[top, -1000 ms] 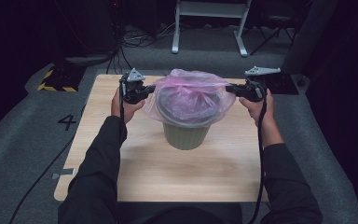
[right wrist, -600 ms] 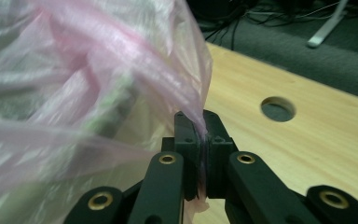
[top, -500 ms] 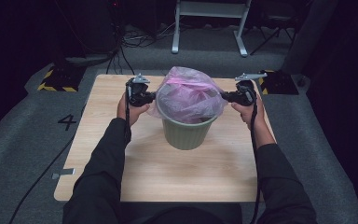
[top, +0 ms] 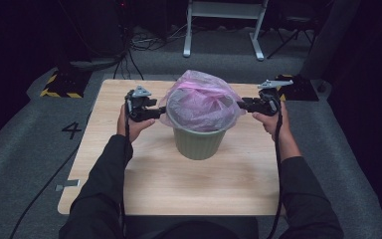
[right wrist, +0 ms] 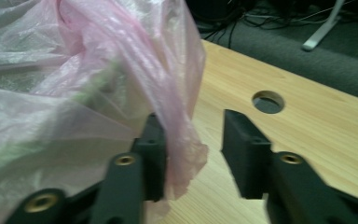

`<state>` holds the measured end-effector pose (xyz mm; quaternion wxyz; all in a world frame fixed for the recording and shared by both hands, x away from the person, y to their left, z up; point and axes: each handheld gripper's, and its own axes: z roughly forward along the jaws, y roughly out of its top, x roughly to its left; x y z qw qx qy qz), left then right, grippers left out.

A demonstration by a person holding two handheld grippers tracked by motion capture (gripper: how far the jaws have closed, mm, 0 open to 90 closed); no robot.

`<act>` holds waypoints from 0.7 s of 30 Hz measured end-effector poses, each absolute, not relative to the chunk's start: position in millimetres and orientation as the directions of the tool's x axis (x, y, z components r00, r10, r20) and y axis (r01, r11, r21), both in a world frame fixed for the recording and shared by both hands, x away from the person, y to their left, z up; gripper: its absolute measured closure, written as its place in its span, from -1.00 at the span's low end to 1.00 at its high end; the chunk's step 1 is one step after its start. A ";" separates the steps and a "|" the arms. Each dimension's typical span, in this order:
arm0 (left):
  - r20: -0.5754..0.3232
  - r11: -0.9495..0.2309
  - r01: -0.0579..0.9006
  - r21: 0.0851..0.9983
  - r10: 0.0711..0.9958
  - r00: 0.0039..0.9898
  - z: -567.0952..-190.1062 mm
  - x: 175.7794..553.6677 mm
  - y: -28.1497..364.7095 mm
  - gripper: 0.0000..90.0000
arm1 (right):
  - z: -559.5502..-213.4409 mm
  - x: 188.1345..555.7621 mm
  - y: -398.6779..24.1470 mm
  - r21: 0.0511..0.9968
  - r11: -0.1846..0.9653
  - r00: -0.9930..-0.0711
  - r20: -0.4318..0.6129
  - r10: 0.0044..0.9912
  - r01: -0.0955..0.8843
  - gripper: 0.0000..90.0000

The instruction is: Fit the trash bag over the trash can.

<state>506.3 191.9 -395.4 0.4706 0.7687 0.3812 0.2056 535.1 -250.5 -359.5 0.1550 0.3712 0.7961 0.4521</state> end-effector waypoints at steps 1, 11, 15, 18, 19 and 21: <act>-0.037 -0.261 0.379 0.888 0.780 0.624 -393.8 500.8 196.3 -0.23 | -358.3 532.5 -254.2 0.842 0.314 -0.683 0.085 0.726 0.439 0.12; 0.059 -0.316 0.239 0.918 0.706 0.706 -385.3 450.2 207.8 -0.50 | -348.7 504.2 -281.1 0.855 0.365 -0.705 0.001 0.709 0.369 -0.41; 0.089 -0.353 0.197 0.915 0.651 0.754 -381.9 437.3 195.4 -0.53 | -342.8 491.3 -281.2 0.869 0.386 -0.709 -0.060 0.702 0.309 -0.46; 0.150 -0.402 0.152 0.903 0.627 0.765 -377.5 432.5 181.2 -0.40 | -337.5 485.0 -279.8 0.884 0.384 -0.708 -0.090 0.701 0.267 -0.48; 0.167 -0.408 0.139 0.902 0.628 0.760 -376.4 432.0 177.3 -0.31 | -335.0 481.7 -278.7 0.890 0.386 -0.712 -0.105 0.694 0.245 -0.48; 0.194 -0.430 0.123 0.894 0.621 0.760 -374.8 432.9 171.8 0.05 | -330.1 475.3 -275.8 0.893 0.397 -0.723 -0.130 0.679 0.213 -0.48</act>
